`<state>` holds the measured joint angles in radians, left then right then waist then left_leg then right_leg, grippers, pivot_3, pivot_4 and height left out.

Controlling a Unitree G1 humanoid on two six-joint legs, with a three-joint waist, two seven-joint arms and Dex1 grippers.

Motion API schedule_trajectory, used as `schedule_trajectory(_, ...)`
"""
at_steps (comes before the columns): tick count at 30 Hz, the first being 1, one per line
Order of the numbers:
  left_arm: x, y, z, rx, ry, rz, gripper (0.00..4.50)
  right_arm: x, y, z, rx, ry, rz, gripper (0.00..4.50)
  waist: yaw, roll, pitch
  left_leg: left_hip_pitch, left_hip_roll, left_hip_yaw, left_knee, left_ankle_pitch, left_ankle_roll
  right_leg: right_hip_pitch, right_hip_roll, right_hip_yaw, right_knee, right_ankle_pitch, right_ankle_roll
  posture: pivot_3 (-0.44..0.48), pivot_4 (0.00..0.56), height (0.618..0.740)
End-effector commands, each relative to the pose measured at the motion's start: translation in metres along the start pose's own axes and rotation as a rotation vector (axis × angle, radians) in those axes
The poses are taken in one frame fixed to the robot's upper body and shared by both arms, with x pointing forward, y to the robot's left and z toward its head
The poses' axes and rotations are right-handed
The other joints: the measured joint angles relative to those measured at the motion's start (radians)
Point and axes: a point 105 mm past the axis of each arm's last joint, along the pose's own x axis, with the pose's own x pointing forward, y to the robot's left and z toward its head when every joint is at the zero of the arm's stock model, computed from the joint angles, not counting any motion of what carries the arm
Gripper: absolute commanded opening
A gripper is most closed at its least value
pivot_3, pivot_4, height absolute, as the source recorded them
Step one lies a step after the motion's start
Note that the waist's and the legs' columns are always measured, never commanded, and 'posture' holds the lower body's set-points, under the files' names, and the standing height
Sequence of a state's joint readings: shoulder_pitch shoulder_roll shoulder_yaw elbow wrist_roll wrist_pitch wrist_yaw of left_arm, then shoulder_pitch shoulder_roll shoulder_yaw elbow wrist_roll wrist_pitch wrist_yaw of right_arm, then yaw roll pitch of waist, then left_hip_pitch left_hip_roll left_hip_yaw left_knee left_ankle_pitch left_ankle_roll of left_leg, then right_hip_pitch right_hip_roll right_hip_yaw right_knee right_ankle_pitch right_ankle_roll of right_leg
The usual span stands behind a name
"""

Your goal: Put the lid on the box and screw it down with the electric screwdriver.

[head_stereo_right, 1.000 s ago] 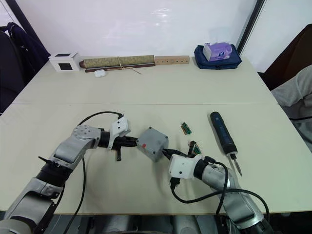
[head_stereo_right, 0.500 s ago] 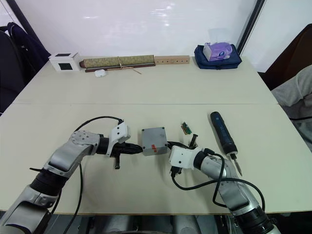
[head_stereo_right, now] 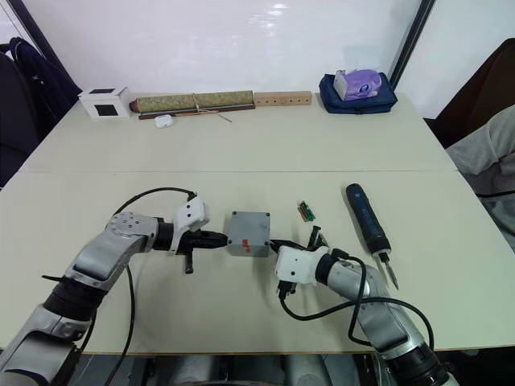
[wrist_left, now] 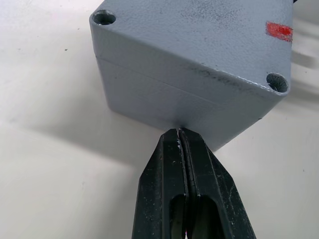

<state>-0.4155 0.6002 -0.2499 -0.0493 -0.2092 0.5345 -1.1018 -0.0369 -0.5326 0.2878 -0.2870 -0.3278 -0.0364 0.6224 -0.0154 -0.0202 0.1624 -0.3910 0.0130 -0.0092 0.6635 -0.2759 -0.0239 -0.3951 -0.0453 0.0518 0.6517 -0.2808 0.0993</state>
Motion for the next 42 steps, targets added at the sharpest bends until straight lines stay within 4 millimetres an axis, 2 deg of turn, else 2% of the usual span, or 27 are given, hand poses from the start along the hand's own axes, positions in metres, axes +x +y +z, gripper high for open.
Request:
schedule_trajectory(1, -0.008, -0.001, 0.013, 0.032, -0.039, -0.022, 0.0, -0.002, -0.004, 0.022, -0.02, -0.073, -0.027, 0.17, 0.0, 0.0, 0.0, 0.0, 0.0, 0.0, 0.0, 0.0, 0.0, 0.0, 0.0, 0.0, 0.0, 0.0, 0.0, 0.0, 0.15, 0.74)
schedule_trajectory(6, -0.035, 0.012, 0.011, -0.054, -0.059, 0.05, 0.0, -0.015, -0.001, 0.025, 0.055, -0.066, -0.048, 0.17, 0.0, 0.0, 0.001, 0.0, 0.001, 0.0, 0.0, 0.0, 0.0, 0.0, 0.0, 0.0, 0.0, 0.0, -0.001, 0.0, 0.15, 0.74)
schedule_trajectory(11, -0.045, 0.022, 0.028, -0.105, -0.158, 0.136, 0.0, -0.035, -0.002, 0.026, 0.12, -0.06, -0.071, 0.17, 0.003, 0.0, 0.001, 0.0, 0.002, 0.0, 0.0, 0.0, 0.0, 0.0, -0.001, 0.0, -0.001, 0.0, -0.001, 0.0, 0.15, 0.74)
schedule_trajectory(13, -0.051, 0.011, 0.04, -0.127, -0.235, 0.079, 0.0, -0.049, -0.01, 0.032, 0.218, -0.094, -0.13, 0.17, 0.005, 0.0, 0.001, 0.0, 0.001, 0.0, 0.0, 0.0, 0.0, 0.0, -0.002, 0.0, -0.001, 0.0, -0.001, 0.0, 0.15, 0.74)
schedule_trajectory(14, -0.056, 0.006, 0.046, -0.118, -0.254, 0.05, 0.0, -0.057, -0.016, 0.037, 0.319, -0.113, -0.168, 0.17, 0.005, -0.001, 0.002, -0.001, 0.002, 0.0, 0.0, 0.0, 0.0, 0.0, -0.002, 0.0, -0.001, 0.0, -0.001, 0.0, 0.15, 0.74)
schedule_trajectory(15, -0.05, -0.006, 0.053, -0.104, -0.264, 0.023, 0.0, -0.072, -0.018, 0.035, 0.392, -0.115, -0.184, 0.17, 0.003, -0.001, 0.002, -0.001, 0.002, 0.0, 0.0, 0.0, 0.0, 0.0, -0.002, 0.0, -0.001, 0.0, 0.0, 0.0, 0.15, 0.74)
schedule_trajectory(17, -0.048, -0.017, 0.056, -0.108, -0.262, -0.024, 0.0, -0.088, -0.02, 0.032, 0.525, -0.074, -0.226, 0.17, 0.004, 0.0, 0.003, -0.001, 0.003, -0.001, -0.001, 0.0, 0.0, 0.0, -0.001, -0.001, -0.001, 0.0, 0.001, 0.0, 0.15, 0.74)
schedule_trajectory(19, -0.051, -0.022, 0.058, -0.114, -0.249, -0.081, 0.0, -0.1, -0.029, 0.027, 0.622, -0.029, -0.281, 0.17, 0.004, 0.0, 0.003, -0.001, 0.003, -0.002, -0.001, 0.0, 0.0, 0.001, -0.002, -0.001, -0.001, 0.0, 0.001, 0.0, 0.15, 0.74)
schedule_trajectory(20, -0.05, -0.024, 0.065, -0.112, -0.261, -0.112, 0.0, -0.105, -0.037, 0.031, 0.653, -0.065, -0.304, 0.17, 0.001, 0.0, 0.003, 0.0, 0.003, -0.002, -0.001, 0.0, 0.0, 0.001, -0.002, -0.001, -0.001, 0.0, 0.001, 0.0, 0.15, 0.74)
schedule_trajectory(23, -0.046, -0.021, 0.079, -0.093, -0.277, -0.171, 0.0, -0.107, -0.048, 0.037, 0.712, -0.098, -0.309, 0.17, 0.001, 0.0, 0.004, 0.0, 0.003, -0.001, -0.001, 0.0, 0.0, 0.001, -0.001, 0.0, -0.001, -0.001, -0.002, 0.0, 0.15, 0.74)
schedule_trajectory(27, -0.044, -0.024, 0.094, -0.01, -0.265, -0.198, 0.0, -0.111, -0.043, 0.039, 0.828, -0.107, -0.26, 0.17, 0.003, 0.001, 0.004, 0.0, 0.002, -0.001, -0.001, 0.0, 0.0, 0.001, 0.0, 0.0, -0.002, -0.001, -0.002, 0.0, 0.15, 0.74)
schedule_trajectory(28, -0.044, -0.025, 0.096, 0.004, -0.266, -0.202, 0.0, -0.113, -0.043, 0.038, 0.846, -0.103, -0.255, 0.39, 0.003, 0.001, 0.004, 0.0, 0.002, -0.001, -0.002, 0.0, 0.0, 0.001, -0.001, 0.0, -0.002, -0.001, -0.002, 0.0, 0.15, 0.74)
schedule_trajectory(29, -0.044, -0.026, 0.097, 0.024, -0.268, -0.194, 0.0, -0.115, -0.04, 0.033, 0.849, -0.082, -0.25, 0.39, 0.003, 0.001, 0.005, -0.001, 0.002, -0.001, -0.002, -0.001, 0.001, 0.0, -0.001, 0.0, -0.002, 0.0, -0.001, 0.0, 0.15, 0.74)
schedule_trajectory(32, -0.046, -0.027, 0.101, 0.051, -0.284, -0.164, 0.0, -0.12, -0.036, 0.02, 0.85, -0.021, -0.24, 1.42, 0.003, 0.0, 0.005, -0.002, 0.002, 0.0, -0.002, -0.001, 0.002, 0.0, -0.001, 0.0, -0.004, 0.0, 0.001, 0.0, 0.15, 0.74)
schedule_trajectory(35, -0.045, -0.029, 0.095, 0.059, -0.266, -0.112, 0.0, -0.123, -0.038, 0.015, 0.847, 0.008, -0.25, 2.55, 0.0, 0.0, 0.005, -0.002, 0.002, 0.0, -0.002, -0.001, 0.002, 0.0, -0.001, 0.001, -0.004, -0.001, -0.001, 0.0, 0.15, 0.74)
schedule_trajectory(36, -0.044, -0.031, 0.092, 0.067, -0.253, -0.104, 0.0, -0.125, -0.039, 0.016, 0.863, 0.001, -0.248, 2.79, -0.002, 0.001, 0.005, -0.002, 0.002, 0.0, -0.002, -0.001, 0.002, 0.0, -0.001, 0.001, -0.004, -0.001, -0.001, 0.0, 0.15, 0.74)
schedule_trajectory(39, -0.039, -0.042, 0.086, 0.075, -0.227, -0.143, 0.0, -0.132, -0.021, 0.015, 0.878, 0.065, -0.124, 3.79, 0.003, 0.001, 0.006, -0.001, 0.003, 0.001, -0.002, -0.001, 0.002, 0.0, -0.001, 0.001, -0.004, -0.001, -0.001, 0.0, 0.15, 0.74)
schedule_trajectory(42, -0.039, -0.034, 0.083, 0.098, -0.202, -0.121, 0.0, -0.127, -0.017, 0.009, 0.883, 0.093, -0.131, 3.79, 0.007, 0.0, 0.006, -0.002, 0.002, 0.0, -0.002, -0.001, 0.002, 0.001, -0.001, -0.001, -0.005, -0.001, -0.001, 0.0, 0.15, 0.74)
